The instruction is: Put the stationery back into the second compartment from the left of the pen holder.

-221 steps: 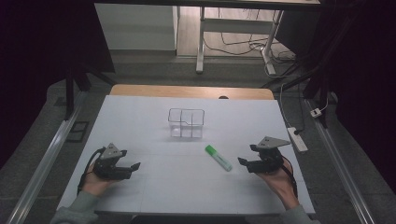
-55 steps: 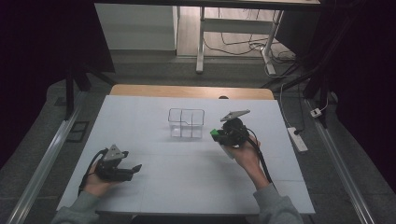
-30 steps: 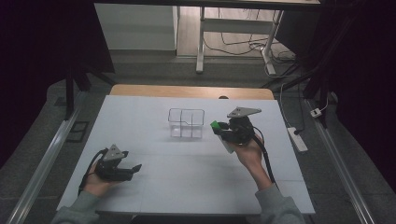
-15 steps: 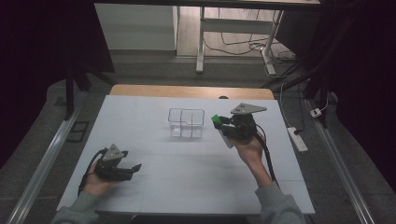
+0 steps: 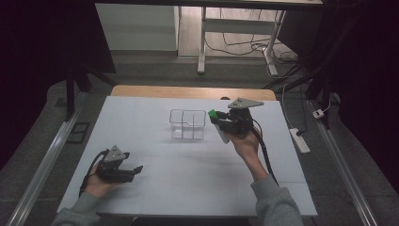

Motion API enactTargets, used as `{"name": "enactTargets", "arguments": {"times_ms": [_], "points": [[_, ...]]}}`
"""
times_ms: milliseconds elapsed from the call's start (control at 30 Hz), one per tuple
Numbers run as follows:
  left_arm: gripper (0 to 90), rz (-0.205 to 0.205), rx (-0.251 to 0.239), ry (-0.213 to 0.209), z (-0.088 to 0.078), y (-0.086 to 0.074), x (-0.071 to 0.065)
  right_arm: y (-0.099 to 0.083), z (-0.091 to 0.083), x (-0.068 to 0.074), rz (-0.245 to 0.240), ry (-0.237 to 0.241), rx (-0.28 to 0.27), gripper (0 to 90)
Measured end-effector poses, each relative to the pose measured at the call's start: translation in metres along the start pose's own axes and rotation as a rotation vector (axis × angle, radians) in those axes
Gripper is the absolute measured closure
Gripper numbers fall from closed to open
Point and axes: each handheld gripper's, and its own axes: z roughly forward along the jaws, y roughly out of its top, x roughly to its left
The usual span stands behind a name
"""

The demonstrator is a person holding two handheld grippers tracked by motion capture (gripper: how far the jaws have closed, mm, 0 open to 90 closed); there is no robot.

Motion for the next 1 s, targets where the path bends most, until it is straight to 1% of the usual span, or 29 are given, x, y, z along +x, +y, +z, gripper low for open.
{"name": "enactTargets", "arguments": {"times_ms": [167,200,400,433,533,700,833,1000], "points": [[22.2,0.000,0.004,-0.003,0.001,0.000,0.000,0.008,0.007,0.001,0.000,0.022,-0.029,66.2],[22.2,0.000,0.002,-0.003,0.001,0.000,0.000,0.009,0.008,0.001,0.001,0.018,-0.026,66.2],[22.2,0.002,0.005,-0.004,0.001,0.000,0.000,0.018,0.015,0.000,0.006,0.028,-0.053,66.2],[22.2,0.002,0.007,-0.005,0.001,0.000,0.000,0.020,0.016,0.000,0.005,0.022,-0.054,66.2],[22.1,0.003,0.008,-0.006,0.002,0.000,0.000,0.023,0.020,0.000,0.004,0.034,-0.071,66.2],[22.2,0.002,0.006,-0.006,0.001,0.000,0.000,0.026,0.027,-0.002,0.020,0.038,-0.077,66.2],[22.1,0.004,0.008,-0.009,0.002,0.000,0.000,0.028,0.032,-0.002,0.019,0.036,-0.073,66.2],[22.1,0.004,0.008,-0.010,0.002,0.000,0.000,0.033,0.038,-0.002,0.020,0.035,-0.081,66.2]]}}
